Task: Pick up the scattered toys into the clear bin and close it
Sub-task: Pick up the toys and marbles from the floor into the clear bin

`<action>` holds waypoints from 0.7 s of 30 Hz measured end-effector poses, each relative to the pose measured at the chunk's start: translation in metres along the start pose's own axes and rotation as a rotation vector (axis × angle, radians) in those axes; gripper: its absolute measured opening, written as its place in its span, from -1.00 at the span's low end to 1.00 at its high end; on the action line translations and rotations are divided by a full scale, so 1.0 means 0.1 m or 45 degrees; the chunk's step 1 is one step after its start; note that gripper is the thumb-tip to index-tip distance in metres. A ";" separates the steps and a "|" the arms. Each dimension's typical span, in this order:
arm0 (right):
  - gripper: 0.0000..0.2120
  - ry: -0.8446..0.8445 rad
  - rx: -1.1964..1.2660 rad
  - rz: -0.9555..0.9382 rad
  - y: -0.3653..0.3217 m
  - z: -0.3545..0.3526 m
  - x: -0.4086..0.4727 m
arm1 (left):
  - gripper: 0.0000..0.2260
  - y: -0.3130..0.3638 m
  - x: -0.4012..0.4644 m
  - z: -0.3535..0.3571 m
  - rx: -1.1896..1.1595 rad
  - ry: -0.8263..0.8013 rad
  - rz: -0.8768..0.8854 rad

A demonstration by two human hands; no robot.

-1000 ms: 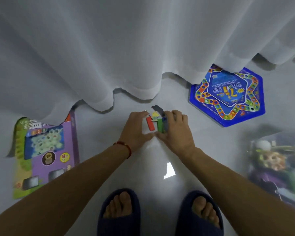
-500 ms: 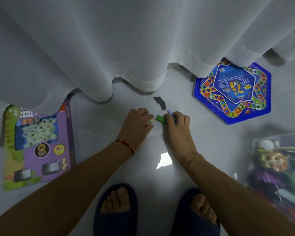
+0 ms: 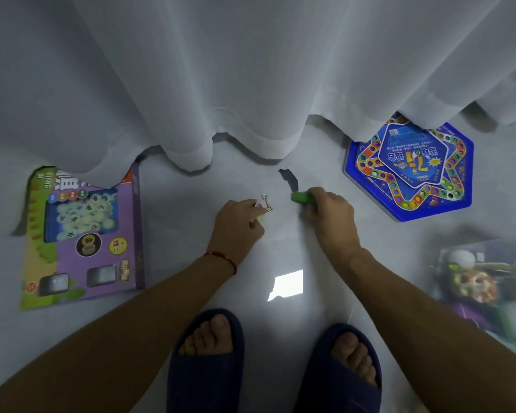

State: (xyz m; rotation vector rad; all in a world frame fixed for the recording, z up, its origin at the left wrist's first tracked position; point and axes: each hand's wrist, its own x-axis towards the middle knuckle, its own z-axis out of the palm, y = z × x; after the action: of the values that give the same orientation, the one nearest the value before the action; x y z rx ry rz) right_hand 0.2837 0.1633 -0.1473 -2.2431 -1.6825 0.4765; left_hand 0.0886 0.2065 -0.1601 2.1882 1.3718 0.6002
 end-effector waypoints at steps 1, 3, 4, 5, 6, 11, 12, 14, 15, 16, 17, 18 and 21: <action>-0.80 0.006 0.177 0.163 0.00 -0.06 0.04 | -0.79 0.05 -0.02 -0.06 -0.148 0.047 -0.172; -0.82 -0.031 0.534 0.497 -0.02 -0.20 0.07 | -0.81 0.18 -0.08 -0.17 -0.427 0.083 -0.567; -0.82 -0.061 0.730 0.648 -0.02 -0.28 0.05 | -0.81 0.24 -0.10 -0.20 -0.571 0.082 -0.749; -0.81 -0.111 0.931 0.780 -0.03 -0.38 0.02 | -0.82 0.33 -0.12 -0.23 -0.766 0.081 -0.901; -0.81 -0.178 1.124 0.865 -0.06 -0.51 -0.02 | -0.84 0.44 -0.12 -0.26 -0.990 0.086 -1.032; -0.73 -0.359 1.407 0.776 -0.11 -1.40 -0.25 | -0.82 1.27 -0.03 -0.53 -1.508 -0.010 -1.242; -0.74 -0.348 1.382 0.713 -0.11 -1.64 -0.33 | -0.82 1.48 0.00 -0.60 -1.530 -0.051 -1.159; -0.73 -0.265 1.356 0.625 -0.05 -2.15 -0.53 | -0.85 1.92 0.06 -0.71 -1.582 -0.188 -0.979; -0.72 -0.174 1.339 0.615 0.03 -2.39 -0.66 | -0.85 2.16 0.08 -0.76 -1.605 -0.293 -0.899; -0.71 -0.061 1.300 0.611 0.12 -2.64 -0.83 | -0.86 2.40 0.09 -0.79 -1.596 -0.411 -0.816; -0.72 0.048 1.216 0.609 0.24 -2.85 -1.03 | -0.86 2.64 0.08 -0.81 -1.557 -0.529 -0.723; -0.73 0.150 1.103 0.617 0.35 -3.05 -1.26 | -0.86 2.88 0.05 -0.83 -1.507 -0.643 -0.626; -0.77 0.351 0.941 0.821 0.70 -3.36 -1.91 | -0.83 3.50 -0.08 -0.82 -1.412 -1.008 -0.423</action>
State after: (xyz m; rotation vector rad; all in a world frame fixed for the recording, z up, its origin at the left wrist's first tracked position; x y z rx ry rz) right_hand 0.4396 -0.0524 0.1417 -2.0722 -0.4781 0.7337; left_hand 0.2806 0.0806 0.1171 1.0498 0.6527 0.2035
